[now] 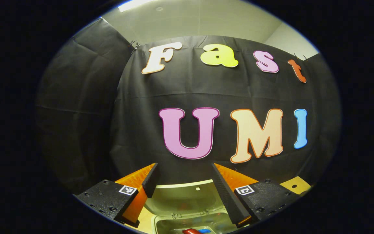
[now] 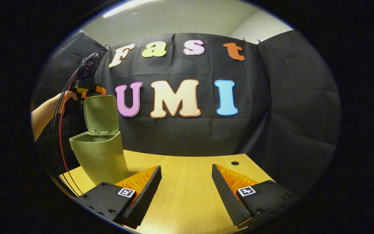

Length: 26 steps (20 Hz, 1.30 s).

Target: Press the lid of the desktop garbage bin to open it, pick up the crumpled paper on the desktop and throw it into the bin, then pick up the pop can on the desktop and drop it into the bin, and finally close the garbage bin lid.

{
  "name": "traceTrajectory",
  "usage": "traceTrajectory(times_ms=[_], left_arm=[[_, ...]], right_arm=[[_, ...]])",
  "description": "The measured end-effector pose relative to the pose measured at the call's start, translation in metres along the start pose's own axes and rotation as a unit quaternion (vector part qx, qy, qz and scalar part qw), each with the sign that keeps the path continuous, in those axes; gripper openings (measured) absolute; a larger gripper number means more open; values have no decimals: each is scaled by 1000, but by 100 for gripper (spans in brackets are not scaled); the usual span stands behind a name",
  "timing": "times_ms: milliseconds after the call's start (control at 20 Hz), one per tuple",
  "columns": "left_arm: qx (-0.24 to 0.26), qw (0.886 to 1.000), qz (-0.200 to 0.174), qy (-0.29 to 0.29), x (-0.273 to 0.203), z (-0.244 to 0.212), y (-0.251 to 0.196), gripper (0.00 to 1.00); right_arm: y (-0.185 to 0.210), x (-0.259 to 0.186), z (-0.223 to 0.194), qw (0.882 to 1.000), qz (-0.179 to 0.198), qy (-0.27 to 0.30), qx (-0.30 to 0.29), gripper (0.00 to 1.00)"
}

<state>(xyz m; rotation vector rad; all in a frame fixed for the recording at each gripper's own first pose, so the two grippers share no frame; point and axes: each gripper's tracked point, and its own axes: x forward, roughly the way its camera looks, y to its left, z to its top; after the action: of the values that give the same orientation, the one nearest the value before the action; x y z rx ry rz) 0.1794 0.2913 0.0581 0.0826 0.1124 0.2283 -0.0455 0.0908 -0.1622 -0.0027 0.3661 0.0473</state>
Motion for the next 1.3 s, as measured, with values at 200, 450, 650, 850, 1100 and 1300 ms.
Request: traceTrajectory(times_ms=[200,450,650,850,1100,1300], left_arm=[[-18,1000,6,-3,-39,-11,-7,92],[-35,999,21,11,-77,-34,-9,90],[-26,999,30,19,-93,-52,-15,92],[-23,999,35,25,-101,-64,-22,92],[-24,999,31,35,-110,-87,-33,94],[-23,998,30,46,-115,-107,-37,94]], right_arm=[[-4,-3,12,999,30,-9,-6,98],[-2,0,18,997,73,-10,-9,98],[-7,0,19,996,91,-7,-16,99],[-16,0,20,995,98,-4,-19,98],[-17,0,20,994,104,-2,-20,99],[-16,0,15,994,107,3,-29,98]])
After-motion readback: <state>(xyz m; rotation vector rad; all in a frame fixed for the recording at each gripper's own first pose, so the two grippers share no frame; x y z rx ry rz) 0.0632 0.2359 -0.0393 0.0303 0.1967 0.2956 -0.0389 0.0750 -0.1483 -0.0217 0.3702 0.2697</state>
